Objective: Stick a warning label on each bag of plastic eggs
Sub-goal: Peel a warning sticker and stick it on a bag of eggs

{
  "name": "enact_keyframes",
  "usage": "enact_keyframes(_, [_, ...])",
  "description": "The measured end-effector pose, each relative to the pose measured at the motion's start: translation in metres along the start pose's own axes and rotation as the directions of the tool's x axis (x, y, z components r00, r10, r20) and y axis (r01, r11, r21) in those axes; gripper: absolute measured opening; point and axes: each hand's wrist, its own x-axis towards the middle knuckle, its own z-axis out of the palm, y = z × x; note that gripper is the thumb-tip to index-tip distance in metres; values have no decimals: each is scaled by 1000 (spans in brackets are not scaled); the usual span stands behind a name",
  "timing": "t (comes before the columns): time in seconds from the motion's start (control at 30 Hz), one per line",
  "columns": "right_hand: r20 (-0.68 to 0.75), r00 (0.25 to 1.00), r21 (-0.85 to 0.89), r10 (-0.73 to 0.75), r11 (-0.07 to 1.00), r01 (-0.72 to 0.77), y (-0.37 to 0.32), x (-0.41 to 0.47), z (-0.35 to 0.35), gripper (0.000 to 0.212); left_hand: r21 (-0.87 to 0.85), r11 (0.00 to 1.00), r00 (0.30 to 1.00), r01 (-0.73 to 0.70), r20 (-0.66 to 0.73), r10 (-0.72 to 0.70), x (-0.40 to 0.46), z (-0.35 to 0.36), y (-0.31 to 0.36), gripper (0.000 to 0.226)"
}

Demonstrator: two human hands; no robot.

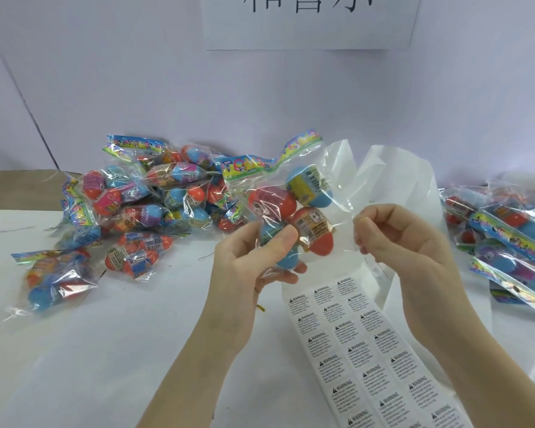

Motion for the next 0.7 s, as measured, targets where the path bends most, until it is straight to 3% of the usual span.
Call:
enact_keyframes(0.2, [-9, 999, 82, -47, 996, 47, -2, 0, -5, 21, -112, 991, 997, 73, 44, -69, -1, -1, 1, 14])
enact_keyframes(0.27, [-10, 1000, 102, -2, 995, 3, -2, 1, -4, 10, -81, 995, 997, 53, 66, -48, -1, -2, 1, 13])
enact_keyframes(0.37, [35, 998, 103, 49, 993, -52, -5, 1, -3, 16, -7, 1000, 996, 8, 86, -7, -1, -4, 1, 13])
enact_keyframes(0.47, [58, 998, 51, 28, 998, -31, -6, 1, -5, 10, -7, 1000, 997, -7, 81, 8, 0, -7, 1, 13])
enact_keyframes(0.7, [125, 991, 73, -44, 997, 35, -4, 0, -8, 25, -17, 1000, 995, -18, 99, 20, 0, -5, 1, 10])
